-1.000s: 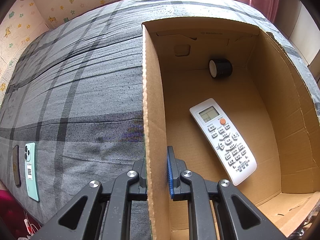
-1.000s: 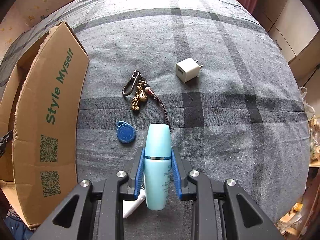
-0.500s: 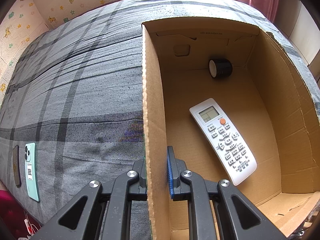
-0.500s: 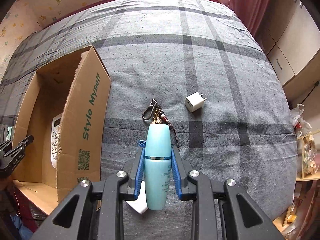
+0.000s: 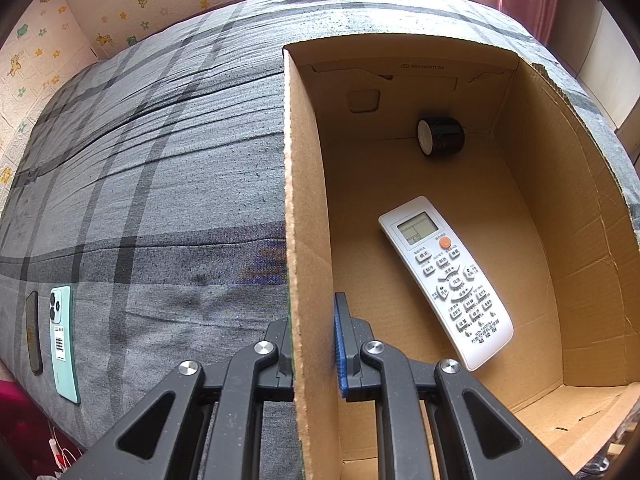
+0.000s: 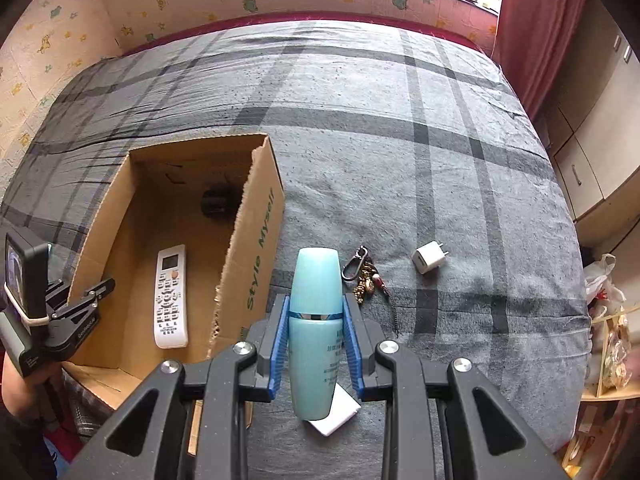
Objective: Organize rigid objects
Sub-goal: 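Lift and carry the light-blue bottle into the box with the right gripper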
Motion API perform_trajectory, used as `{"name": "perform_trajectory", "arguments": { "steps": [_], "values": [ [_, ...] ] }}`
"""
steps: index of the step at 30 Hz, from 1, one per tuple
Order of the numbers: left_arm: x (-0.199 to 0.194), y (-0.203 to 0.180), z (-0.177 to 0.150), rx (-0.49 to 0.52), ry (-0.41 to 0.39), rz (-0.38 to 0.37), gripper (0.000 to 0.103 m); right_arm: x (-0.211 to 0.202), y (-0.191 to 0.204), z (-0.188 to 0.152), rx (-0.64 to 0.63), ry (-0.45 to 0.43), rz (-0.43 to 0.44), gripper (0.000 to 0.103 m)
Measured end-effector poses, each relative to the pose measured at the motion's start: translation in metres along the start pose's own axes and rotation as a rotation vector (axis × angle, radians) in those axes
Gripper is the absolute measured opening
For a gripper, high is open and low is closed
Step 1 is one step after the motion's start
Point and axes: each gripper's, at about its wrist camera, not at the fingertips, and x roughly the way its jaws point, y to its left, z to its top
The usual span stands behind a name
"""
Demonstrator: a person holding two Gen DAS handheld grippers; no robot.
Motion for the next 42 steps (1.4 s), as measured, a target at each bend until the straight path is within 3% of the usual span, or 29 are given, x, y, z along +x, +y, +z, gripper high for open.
{"name": "perform_trajectory", "arguments": {
  "steps": [18,31,42],
  "values": [
    [-0.001,-0.001,0.000,0.002,0.000,0.003,0.014,0.001,0.087,0.002,-0.163,0.003,0.126,0.027],
    [-0.001,-0.001,0.000,0.001,0.000,0.002,0.014,0.045,0.140,-0.023,-0.254,0.104,0.147,0.027],
    [0.000,-0.001,0.001,-0.002,-0.001,-0.003,0.014,0.089,0.152,-0.039,-0.261,0.232,0.149,0.027]
  ]
}}
